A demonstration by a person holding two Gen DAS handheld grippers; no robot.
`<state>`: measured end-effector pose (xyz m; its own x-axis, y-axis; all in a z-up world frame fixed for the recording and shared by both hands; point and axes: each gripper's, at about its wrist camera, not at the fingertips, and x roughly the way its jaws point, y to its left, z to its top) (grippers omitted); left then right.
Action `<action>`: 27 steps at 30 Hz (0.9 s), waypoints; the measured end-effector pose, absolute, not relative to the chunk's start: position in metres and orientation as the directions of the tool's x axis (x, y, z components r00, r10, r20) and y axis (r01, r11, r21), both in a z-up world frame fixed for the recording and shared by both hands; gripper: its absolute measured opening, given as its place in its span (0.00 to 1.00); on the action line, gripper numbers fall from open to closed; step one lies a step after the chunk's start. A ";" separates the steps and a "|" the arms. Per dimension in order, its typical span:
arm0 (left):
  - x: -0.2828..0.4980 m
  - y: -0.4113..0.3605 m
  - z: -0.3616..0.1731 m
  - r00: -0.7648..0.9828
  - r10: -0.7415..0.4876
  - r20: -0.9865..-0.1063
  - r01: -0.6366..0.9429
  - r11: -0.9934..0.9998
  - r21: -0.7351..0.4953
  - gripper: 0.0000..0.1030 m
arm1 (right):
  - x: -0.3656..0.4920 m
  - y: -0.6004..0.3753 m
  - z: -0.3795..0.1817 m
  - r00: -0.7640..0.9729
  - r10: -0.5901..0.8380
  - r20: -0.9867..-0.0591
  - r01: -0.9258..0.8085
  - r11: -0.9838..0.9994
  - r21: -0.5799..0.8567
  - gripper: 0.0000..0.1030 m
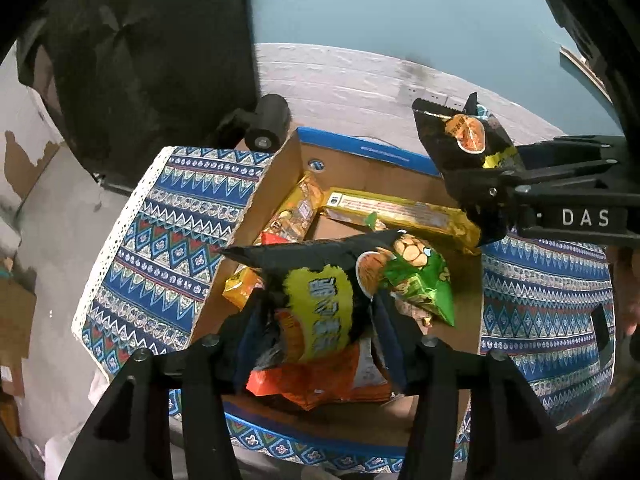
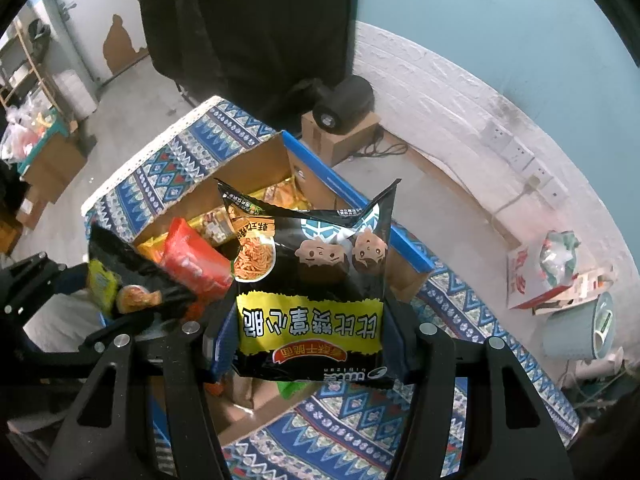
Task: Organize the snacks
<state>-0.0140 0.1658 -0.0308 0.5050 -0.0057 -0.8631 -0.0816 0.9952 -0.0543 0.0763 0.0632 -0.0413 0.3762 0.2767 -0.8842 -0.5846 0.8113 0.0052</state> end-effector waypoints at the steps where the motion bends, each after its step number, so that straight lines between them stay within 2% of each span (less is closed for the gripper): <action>1: -0.014 0.166 -0.030 0.507 0.001 -0.862 -0.084 0.995 -0.048 0.60 | 0.077 0.064 -0.041 0.375 0.279 -0.884 -0.585 0.811 0.008 0.58; 4: -0.016 0.165 -0.027 0.519 0.034 -0.854 -0.095 0.995 -0.018 0.73 | 0.079 0.066 -0.043 0.366 0.291 -0.884 -0.583 0.812 0.026 0.58; 17: -0.021 0.157 -0.008 0.554 0.067 -0.830 -0.094 0.995 0.018 0.79 | 0.067 0.049 -0.024 0.414 0.318 -0.853 -0.553 0.832 0.041 0.69; 20: -0.024 0.151 0.001 0.576 0.096 -0.812 -0.092 0.994 0.052 0.86 | 0.059 0.039 -0.016 0.438 0.317 -0.841 -0.542 0.840 0.035 0.73; 27: -0.035 0.139 0.017 0.597 0.078 -0.799 -0.064 0.997 0.050 0.88 | 0.035 0.015 0.001 0.499 0.299 -0.813 -0.503 0.864 0.009 0.74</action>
